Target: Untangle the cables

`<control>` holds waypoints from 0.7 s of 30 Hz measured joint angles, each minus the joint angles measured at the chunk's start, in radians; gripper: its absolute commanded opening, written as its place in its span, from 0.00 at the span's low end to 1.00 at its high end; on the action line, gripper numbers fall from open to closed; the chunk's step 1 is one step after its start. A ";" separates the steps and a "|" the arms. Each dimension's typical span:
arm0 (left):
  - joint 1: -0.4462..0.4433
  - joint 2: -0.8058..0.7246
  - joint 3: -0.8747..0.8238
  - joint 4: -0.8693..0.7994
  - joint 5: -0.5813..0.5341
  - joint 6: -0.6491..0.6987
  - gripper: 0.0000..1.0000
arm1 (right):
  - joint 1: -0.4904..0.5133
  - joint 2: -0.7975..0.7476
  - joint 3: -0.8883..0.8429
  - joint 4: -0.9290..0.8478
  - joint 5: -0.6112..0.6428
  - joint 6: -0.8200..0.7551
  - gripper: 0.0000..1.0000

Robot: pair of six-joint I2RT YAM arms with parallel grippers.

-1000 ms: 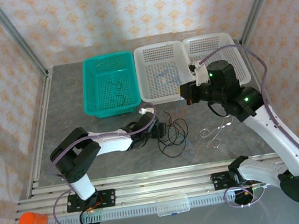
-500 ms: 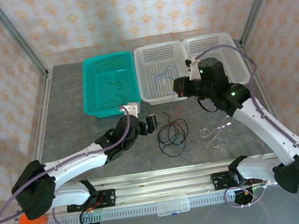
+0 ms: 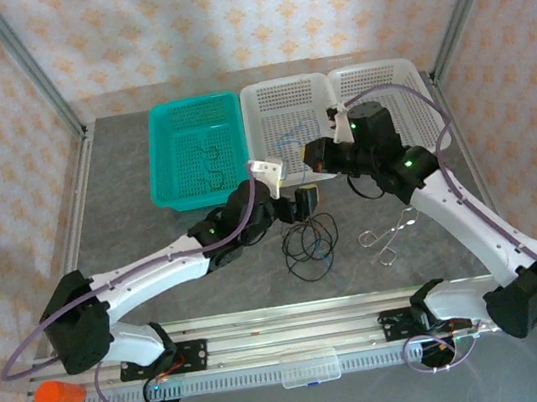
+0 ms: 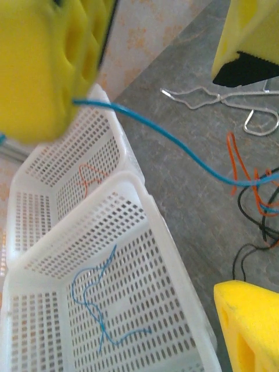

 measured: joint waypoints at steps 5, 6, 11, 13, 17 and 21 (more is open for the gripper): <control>-0.001 0.048 0.029 -0.002 0.001 0.019 0.55 | 0.000 0.001 -0.002 0.001 -0.023 0.004 0.00; -0.001 0.055 0.033 -0.003 0.001 0.019 0.50 | 0.000 0.001 -0.003 0.001 -0.023 0.004 0.00; -0.001 0.061 0.035 -0.003 0.001 0.011 0.23 | 0.000 0.001 -0.010 0.000 -0.018 0.002 0.00; -0.001 0.061 0.039 -0.007 0.002 0.010 0.10 | 0.000 0.001 -0.012 0.000 -0.014 -0.001 0.00; -0.001 0.061 0.053 -0.016 0.000 0.013 0.00 | 0.000 0.001 -0.012 0.000 0.012 -0.011 0.01; 0.018 0.059 0.053 -0.023 0.021 0.002 0.00 | 0.000 -0.004 -0.014 0.003 0.062 -0.019 0.34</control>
